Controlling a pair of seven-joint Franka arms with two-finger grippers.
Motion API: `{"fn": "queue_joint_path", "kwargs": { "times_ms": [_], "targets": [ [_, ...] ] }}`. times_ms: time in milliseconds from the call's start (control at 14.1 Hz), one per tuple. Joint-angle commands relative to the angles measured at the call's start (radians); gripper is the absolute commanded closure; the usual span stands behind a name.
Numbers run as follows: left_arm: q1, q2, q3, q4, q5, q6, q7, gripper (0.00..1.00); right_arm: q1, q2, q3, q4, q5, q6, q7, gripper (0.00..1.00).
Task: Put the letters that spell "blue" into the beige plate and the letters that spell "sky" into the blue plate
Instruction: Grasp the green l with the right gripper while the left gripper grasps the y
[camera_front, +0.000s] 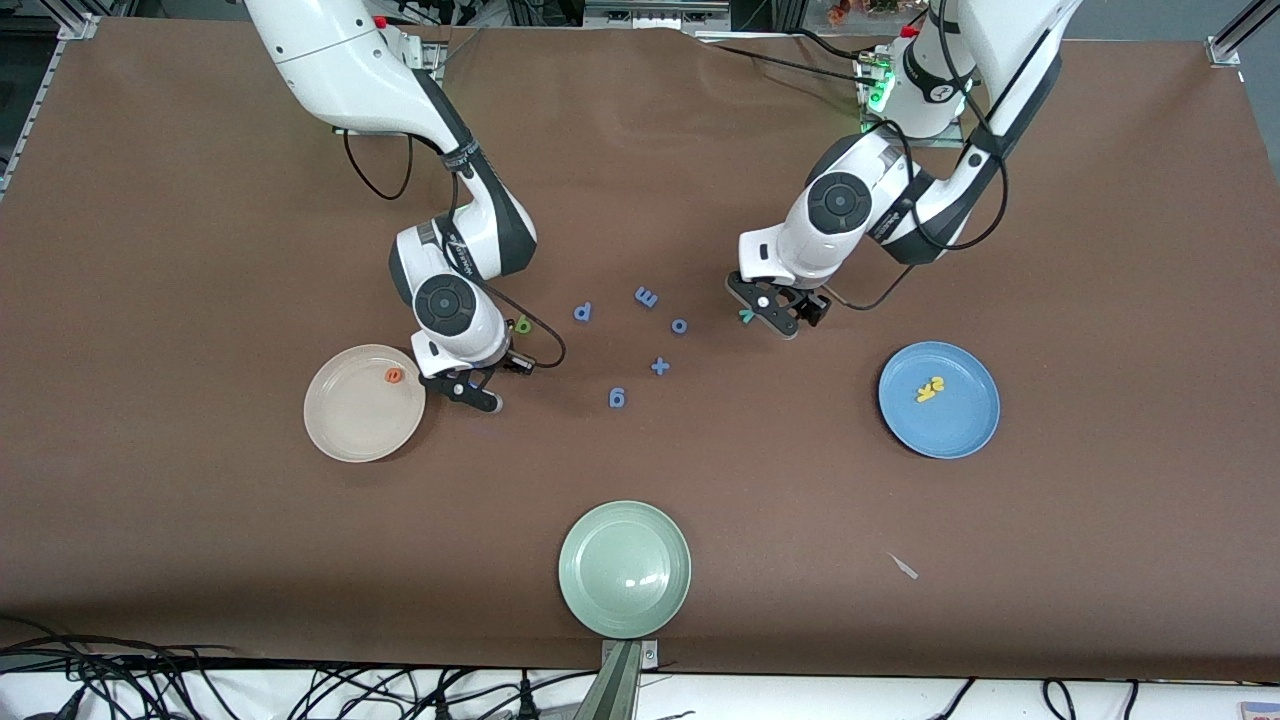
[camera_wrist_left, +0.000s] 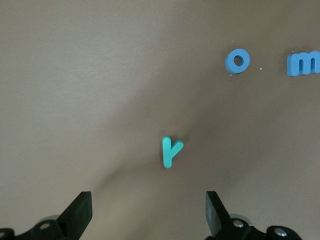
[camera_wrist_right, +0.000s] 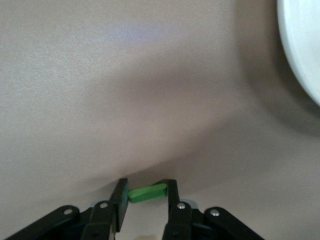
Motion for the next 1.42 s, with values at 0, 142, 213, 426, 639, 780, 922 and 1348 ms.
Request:
{"fn": "queue_joint_path", "kwargs": {
  "times_ms": [0, 142, 213, 426, 639, 780, 922, 1348],
  "targets": [
    [-0.028, 0.062, 0.007, 0.022, 0.060, 0.028, -0.080, 0.01, -0.024, -0.038, -0.005, 0.015, 0.017, -0.079, -0.065, 0.79],
    [-0.061, 0.100, 0.007, 0.037, 0.143, 0.034, -0.199, 0.03, -0.053, -0.050, -0.005, 0.054, 0.017, -0.160, -0.111, 0.79],
    [-0.064, 0.122, 0.007, 0.054, 0.203, 0.036, -0.264, 0.03, -0.067, -0.052, -0.005, 0.082, 0.017, -0.209, -0.147, 0.79],
    [-0.067, 0.162, 0.003, 0.060, 0.330, 0.036, -0.358, 0.09, -0.081, -0.079, -0.075, 0.105, 0.011, -0.305, -0.303, 0.79],
    [-0.067, 0.186, 0.003, 0.101, 0.349, 0.036, -0.358, 0.18, -0.079, -0.085, -0.173, 0.098, 0.008, -0.317, -0.502, 0.79],
    [-0.069, 0.200, 0.003, 0.114, 0.349, 0.036, -0.358, 0.19, -0.079, -0.095, -0.197, 0.091, 0.009, -0.319, -0.547, 0.77],
    [-0.070, 0.203, 0.003, 0.112, 0.349, 0.036, -0.358, 0.20, -0.079, -0.098, -0.198, 0.090, 0.012, -0.319, -0.543, 0.51],
    [-0.073, 0.200, 0.002, 0.097, 0.349, 0.031, -0.358, 0.23, -0.074, -0.099, -0.191, 0.094, 0.019, -0.322, -0.491, 0.34]
  ]
}}
